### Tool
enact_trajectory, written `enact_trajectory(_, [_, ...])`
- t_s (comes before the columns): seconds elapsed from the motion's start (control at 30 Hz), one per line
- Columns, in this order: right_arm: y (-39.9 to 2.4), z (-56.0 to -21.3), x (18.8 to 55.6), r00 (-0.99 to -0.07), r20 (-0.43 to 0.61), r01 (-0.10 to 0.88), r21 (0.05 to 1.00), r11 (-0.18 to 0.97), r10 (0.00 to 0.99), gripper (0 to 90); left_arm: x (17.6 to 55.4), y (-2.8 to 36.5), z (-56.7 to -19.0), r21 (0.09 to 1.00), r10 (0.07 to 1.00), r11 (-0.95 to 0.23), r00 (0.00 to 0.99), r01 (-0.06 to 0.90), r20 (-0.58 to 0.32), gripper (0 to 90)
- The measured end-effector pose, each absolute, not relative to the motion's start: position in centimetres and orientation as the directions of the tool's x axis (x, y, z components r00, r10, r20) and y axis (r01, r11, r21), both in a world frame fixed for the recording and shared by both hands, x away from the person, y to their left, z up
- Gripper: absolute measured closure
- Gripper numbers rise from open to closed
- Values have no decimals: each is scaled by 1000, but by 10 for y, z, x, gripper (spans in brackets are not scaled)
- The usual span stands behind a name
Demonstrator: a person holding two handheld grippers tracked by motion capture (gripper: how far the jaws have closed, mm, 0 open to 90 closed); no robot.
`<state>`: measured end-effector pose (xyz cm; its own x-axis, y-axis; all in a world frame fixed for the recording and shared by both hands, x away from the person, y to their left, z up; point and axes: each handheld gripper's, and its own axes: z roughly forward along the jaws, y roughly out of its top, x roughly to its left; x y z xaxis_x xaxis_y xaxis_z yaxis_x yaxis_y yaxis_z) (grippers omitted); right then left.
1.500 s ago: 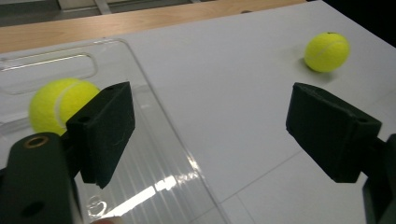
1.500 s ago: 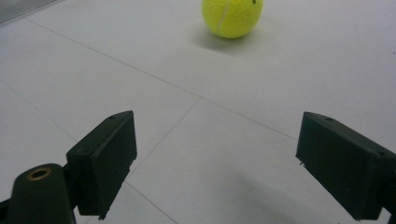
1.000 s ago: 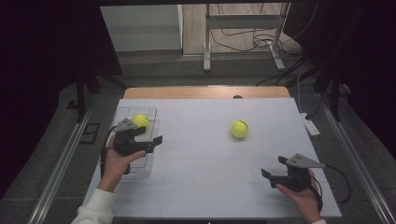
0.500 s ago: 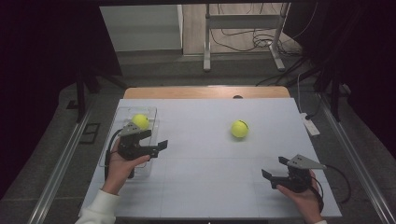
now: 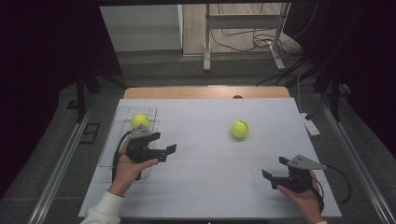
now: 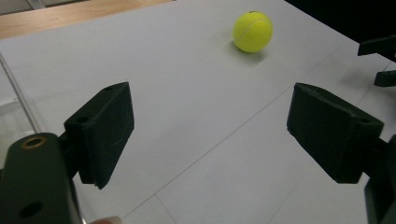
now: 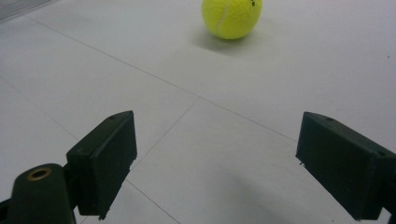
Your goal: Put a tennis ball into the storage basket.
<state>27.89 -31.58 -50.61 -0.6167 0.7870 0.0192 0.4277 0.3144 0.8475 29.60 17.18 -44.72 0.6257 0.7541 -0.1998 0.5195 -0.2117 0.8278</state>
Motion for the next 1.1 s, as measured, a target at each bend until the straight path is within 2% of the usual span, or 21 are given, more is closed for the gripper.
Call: enact_trajectory(1.1, [-317,-504,277,-626,35,414,862,294,779,126,302,136,-453,808,720,-266,666,525,-196,160])
